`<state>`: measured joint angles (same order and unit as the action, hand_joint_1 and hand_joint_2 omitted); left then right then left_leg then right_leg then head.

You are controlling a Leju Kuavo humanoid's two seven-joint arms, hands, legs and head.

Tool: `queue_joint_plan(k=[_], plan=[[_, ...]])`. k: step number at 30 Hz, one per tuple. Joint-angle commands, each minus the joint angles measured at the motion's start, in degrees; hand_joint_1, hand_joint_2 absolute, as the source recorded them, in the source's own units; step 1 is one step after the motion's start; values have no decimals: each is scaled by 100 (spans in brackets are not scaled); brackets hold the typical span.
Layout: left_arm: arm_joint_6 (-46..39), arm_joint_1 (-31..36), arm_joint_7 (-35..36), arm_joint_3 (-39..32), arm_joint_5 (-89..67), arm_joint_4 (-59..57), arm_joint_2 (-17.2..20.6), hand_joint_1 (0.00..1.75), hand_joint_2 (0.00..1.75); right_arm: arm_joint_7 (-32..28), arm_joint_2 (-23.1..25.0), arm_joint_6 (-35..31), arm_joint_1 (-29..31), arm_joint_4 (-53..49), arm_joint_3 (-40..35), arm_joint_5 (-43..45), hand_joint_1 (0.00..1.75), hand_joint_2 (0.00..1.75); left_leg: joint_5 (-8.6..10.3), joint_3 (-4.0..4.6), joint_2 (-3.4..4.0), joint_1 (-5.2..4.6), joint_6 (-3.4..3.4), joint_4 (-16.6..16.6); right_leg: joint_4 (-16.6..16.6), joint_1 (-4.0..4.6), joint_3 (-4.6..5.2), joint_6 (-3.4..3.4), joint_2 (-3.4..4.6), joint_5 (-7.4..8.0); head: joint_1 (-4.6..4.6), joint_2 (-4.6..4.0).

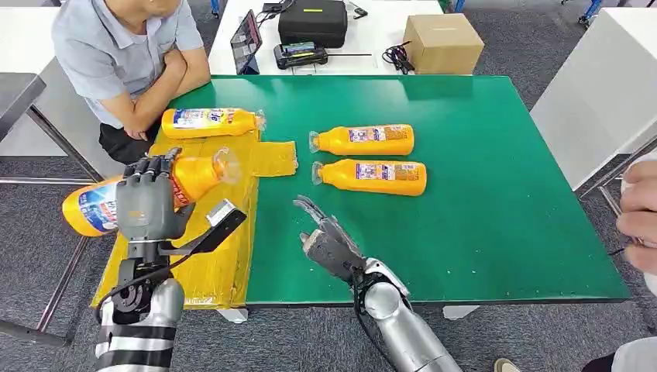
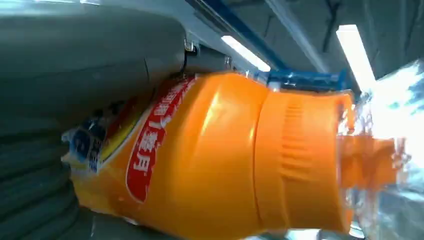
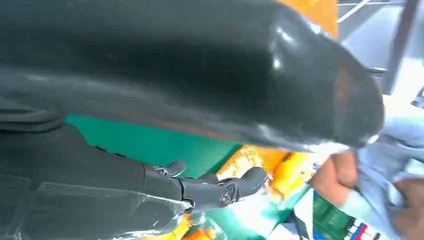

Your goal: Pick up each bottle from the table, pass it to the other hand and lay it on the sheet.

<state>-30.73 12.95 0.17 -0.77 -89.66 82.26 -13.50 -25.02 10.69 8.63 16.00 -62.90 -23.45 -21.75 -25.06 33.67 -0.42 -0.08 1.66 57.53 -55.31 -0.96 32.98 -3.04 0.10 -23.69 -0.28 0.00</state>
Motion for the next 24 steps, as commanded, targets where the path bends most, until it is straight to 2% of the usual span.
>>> queue_joint_plan(k=[1,7,12,13,14,15,16,24], plan=[[231,776,141,606,-34,-2505,761,175,175,-115,-137,45,-11,241,145,121,0,0,2,-18,-10,4,-8,-9,9,5,-23,11,-18,-4,2,0],[481,965,-361,401,-34,-3197,768,175,175,-169,-176,86,-55,214,87,148,0,0,-1,-11,0,2,-8,-7,5,3,-14,9,-8,-4,0,0],[203,1064,-583,336,3,-3630,727,175,175,-202,-181,86,-25,250,58,176,0,0,-2,-8,2,4,-10,-4,1,5,-10,11,-6,-4,0,0],[248,1078,-530,436,-34,-3688,773,147,175,-208,-184,89,-15,254,45,182,0,0,-1,-4,4,4,-9,-3,1,5,-5,10,-3,-2,0,0],[281,1081,-524,426,-34,-3722,763,140,175,-213,-182,100,-10,258,43,192,0,0,-3,-10,4,7,-12,-2,2,8,-13,14,-4,-4,0,0],[298,1084,-558,417,-22,-3764,760,31,175,-215,-178,102,-3,270,39,197,0,0,-2,-5,7,5,-9,-3,2,6,-7,11,-1,-2,0,0],[371,1110,-543,448,-34,-3856,781,0,175,-216,-174,99,9,296,35,200,0,0,0,1,7,2,-6,-4,2,3,1,6,0,-1,2,0],[588,1269,-441,374,-13,-4602,822,0,175,-263,-176,91,107,519,35,241,0,0,-6,-13,13,7,-11,-3,3,8,-14,13,5,-4,2,0]])
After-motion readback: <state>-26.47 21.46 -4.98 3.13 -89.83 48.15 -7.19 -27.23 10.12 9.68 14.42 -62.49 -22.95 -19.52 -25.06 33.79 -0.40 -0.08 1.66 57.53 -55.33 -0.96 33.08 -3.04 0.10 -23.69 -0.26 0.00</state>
